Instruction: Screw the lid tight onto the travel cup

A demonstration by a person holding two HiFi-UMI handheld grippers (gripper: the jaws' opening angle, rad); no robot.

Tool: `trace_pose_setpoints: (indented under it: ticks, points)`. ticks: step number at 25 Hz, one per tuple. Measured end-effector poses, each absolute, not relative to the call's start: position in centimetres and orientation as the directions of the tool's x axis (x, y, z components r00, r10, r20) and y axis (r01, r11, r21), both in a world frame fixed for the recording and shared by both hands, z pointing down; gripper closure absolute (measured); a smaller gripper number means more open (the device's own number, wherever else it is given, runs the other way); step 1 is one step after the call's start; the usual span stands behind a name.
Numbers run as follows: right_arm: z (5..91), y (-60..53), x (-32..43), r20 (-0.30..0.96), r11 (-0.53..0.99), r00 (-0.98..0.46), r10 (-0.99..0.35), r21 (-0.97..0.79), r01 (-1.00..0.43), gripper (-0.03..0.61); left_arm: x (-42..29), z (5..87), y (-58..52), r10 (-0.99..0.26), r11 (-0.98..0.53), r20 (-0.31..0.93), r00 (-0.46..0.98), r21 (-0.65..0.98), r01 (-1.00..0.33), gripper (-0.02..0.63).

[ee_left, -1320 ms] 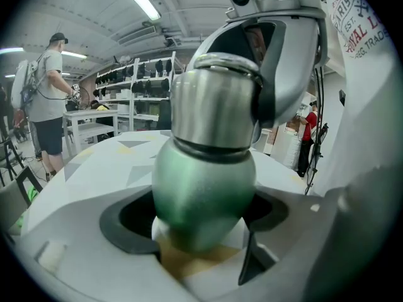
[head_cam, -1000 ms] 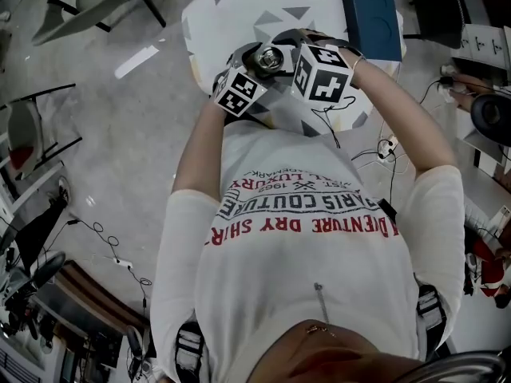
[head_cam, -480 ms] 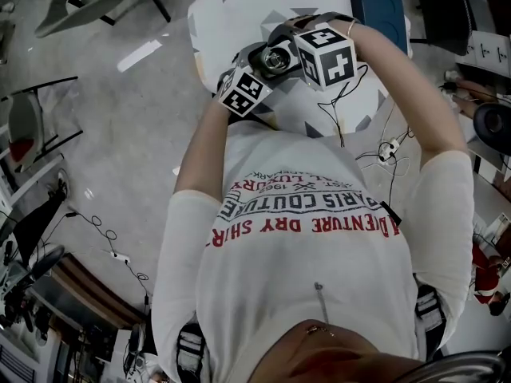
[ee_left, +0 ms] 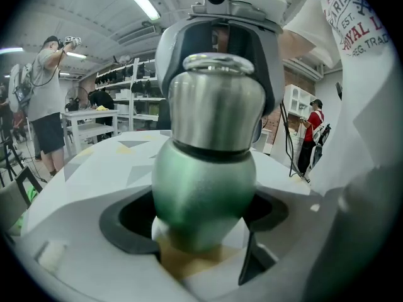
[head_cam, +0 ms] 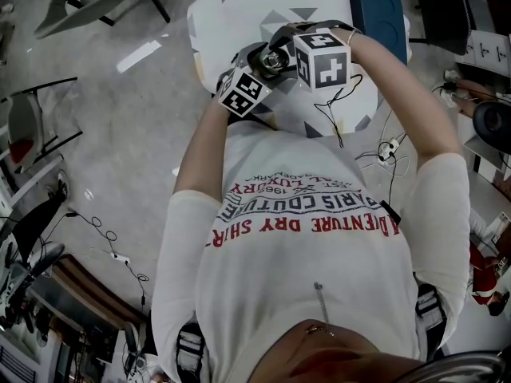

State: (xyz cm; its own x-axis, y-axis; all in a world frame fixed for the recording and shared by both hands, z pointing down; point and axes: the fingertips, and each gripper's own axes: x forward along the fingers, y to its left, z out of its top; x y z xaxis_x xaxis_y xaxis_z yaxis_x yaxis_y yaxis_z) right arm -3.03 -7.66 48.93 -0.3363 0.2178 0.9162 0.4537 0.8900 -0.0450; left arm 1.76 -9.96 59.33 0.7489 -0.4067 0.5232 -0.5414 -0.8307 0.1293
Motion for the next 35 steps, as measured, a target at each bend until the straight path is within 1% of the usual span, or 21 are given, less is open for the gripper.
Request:
trace_pose_setpoints:
  ticks: [4,7,10,12,18,23,26,29,30,31,33,34,35]
  points:
    - [48.9,-8.0,-3.1,0.897,0.964,-0.421,0.134,-0.019,0.267,0.341,1.7,59.3,-9.9,-0.407,-0.83,0.525,0.747,0.129,-0.543,0.215]
    - [48.9,-8.4,-3.1,0.867,0.996,-0.494,0.071,-0.034,0.083,0.341,1.7,59.4,-9.9,-0.405,-0.83,0.526,0.748,0.132,-0.542,0.216]
    - [49.1,-8.6,-3.0,0.844,0.985,-0.537,0.005,-0.097,-0.142,0.341,1.7,59.3,-9.8,-0.402,-0.831,0.526,0.749,0.134,-0.54,0.215]
    - [49.1,-8.7,-3.0,0.837,0.965,-0.545,-0.037,-0.113,-0.238,0.341,1.7,59.3,-9.8,-0.402,-0.831,0.526,0.749,0.134,-0.54,0.215]
    - [49.2,-9.0,-2.9,0.838,0.943,-0.536,-0.105,-0.087,-0.321,0.341,1.7,59.4,-9.9,-0.402,-0.831,0.525,0.75,0.135,-0.539,0.215]
    - [48.9,-8.5,-2.7,0.808,0.956,-0.576,-0.124,-0.058,-0.287,0.339,1.8,59.0,-9.9,-0.396,-0.835,0.524,0.754,0.136,-0.533,0.215]
    - [47.8,-8.4,-2.5,0.767,0.954,-0.626,-0.141,-0.063,-0.292,0.328,1.7,59.1,-9.9,-0.395,-0.834,0.524,0.754,0.139,-0.534,0.215]
    - [46.2,-9.3,-1.9,0.701,0.927,-0.683,-0.207,-0.084,-0.367,0.328,1.7,59.4,-9.9,-0.394,-0.832,0.526,0.754,0.145,-0.536,0.215]
    - [45.6,-9.7,-1.6,0.676,0.914,-0.699,-0.234,-0.093,-0.396,0.336,1.7,59.4,-9.9,-0.393,-0.832,0.525,0.755,0.145,-0.535,0.215]
    - [45.1,-10.0,-1.3,0.65,0.899,-0.712,-0.264,-0.103,-0.427,0.369,1.7,59.4,-9.9,-0.392,-0.833,0.525,0.756,0.146,-0.534,0.215]
    - [44.3,-10.8,-0.4,0.606,0.862,-0.726,-0.327,-0.124,-0.491,0.481,1.7,59.4,-9.9,-0.389,-0.834,0.524,0.758,0.148,-0.531,0.215]
    - [44.0,-11.1,0.0,0.587,0.844,-0.728,-0.355,-0.134,-0.52,0.52,1.7,59.4,-9.9,-0.386,-0.835,0.524,0.759,0.151,-0.529,0.215]
    - [43.8,-11.4,0.4,0.571,0.828,-0.728,-0.38,-0.141,-0.543,0.522,1.7,59.3,-9.8,-0.383,-0.836,0.523,0.761,0.154,-0.527,0.215]
